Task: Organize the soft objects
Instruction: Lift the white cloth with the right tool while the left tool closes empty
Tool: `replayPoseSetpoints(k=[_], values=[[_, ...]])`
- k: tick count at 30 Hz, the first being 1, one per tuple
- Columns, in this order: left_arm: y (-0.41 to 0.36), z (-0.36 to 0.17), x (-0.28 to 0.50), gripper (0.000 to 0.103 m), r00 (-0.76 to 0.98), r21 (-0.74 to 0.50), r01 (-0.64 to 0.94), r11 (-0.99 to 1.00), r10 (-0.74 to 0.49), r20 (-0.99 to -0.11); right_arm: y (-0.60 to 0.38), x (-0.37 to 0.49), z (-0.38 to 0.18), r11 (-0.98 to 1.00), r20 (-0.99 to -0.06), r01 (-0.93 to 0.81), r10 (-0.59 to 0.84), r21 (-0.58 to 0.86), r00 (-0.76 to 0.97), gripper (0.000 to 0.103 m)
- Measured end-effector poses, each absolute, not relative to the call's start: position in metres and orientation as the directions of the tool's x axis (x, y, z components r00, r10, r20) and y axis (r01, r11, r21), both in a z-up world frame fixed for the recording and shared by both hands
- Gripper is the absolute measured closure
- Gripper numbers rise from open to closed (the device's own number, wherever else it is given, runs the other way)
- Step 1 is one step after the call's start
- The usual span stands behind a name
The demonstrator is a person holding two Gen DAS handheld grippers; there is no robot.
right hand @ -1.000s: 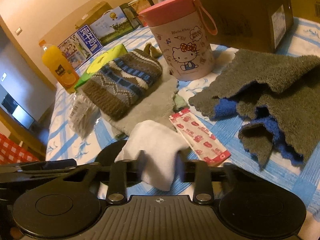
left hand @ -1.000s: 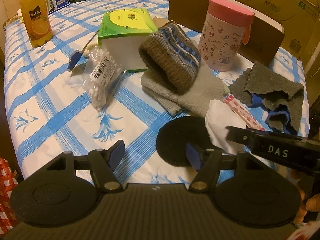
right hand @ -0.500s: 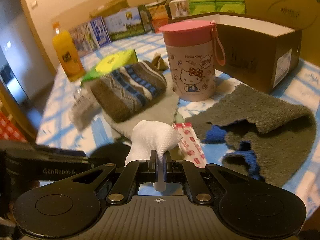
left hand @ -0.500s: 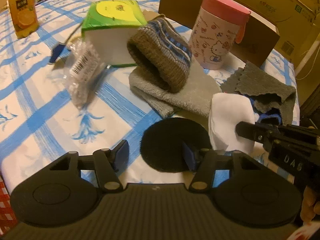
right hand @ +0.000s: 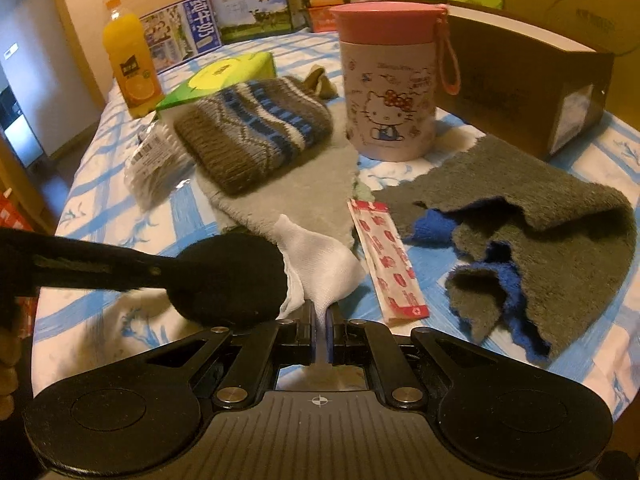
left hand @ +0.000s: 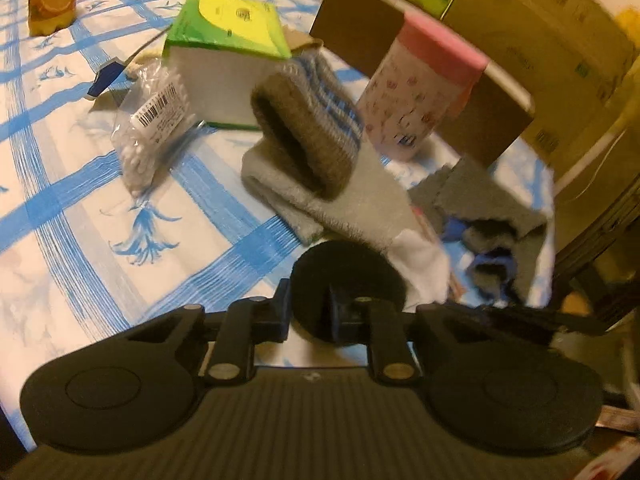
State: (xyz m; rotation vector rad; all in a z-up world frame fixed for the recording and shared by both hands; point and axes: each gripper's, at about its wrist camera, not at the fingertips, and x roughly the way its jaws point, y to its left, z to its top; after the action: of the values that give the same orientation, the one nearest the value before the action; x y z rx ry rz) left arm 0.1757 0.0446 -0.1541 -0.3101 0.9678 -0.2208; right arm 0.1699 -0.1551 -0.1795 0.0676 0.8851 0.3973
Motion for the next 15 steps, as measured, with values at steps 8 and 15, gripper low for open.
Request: replayPoseSetpoints(k=[8,15], values=[[0.040,-0.153,0.172,0.088,0.550,-0.461,0.059,0.885,-0.414,-0.725,-0.165,0.170,-0.178,0.931,-0.743,-0.281,0.358,0.234,0.566,0.098],[0.047,-0.156,0.176,0.087,0.545,-0.438,0.046,0.898,-0.390,-0.742,-0.169,0.170,-0.176,0.931,-0.746,-0.276,0.358,0.239,0.562,0.098]])
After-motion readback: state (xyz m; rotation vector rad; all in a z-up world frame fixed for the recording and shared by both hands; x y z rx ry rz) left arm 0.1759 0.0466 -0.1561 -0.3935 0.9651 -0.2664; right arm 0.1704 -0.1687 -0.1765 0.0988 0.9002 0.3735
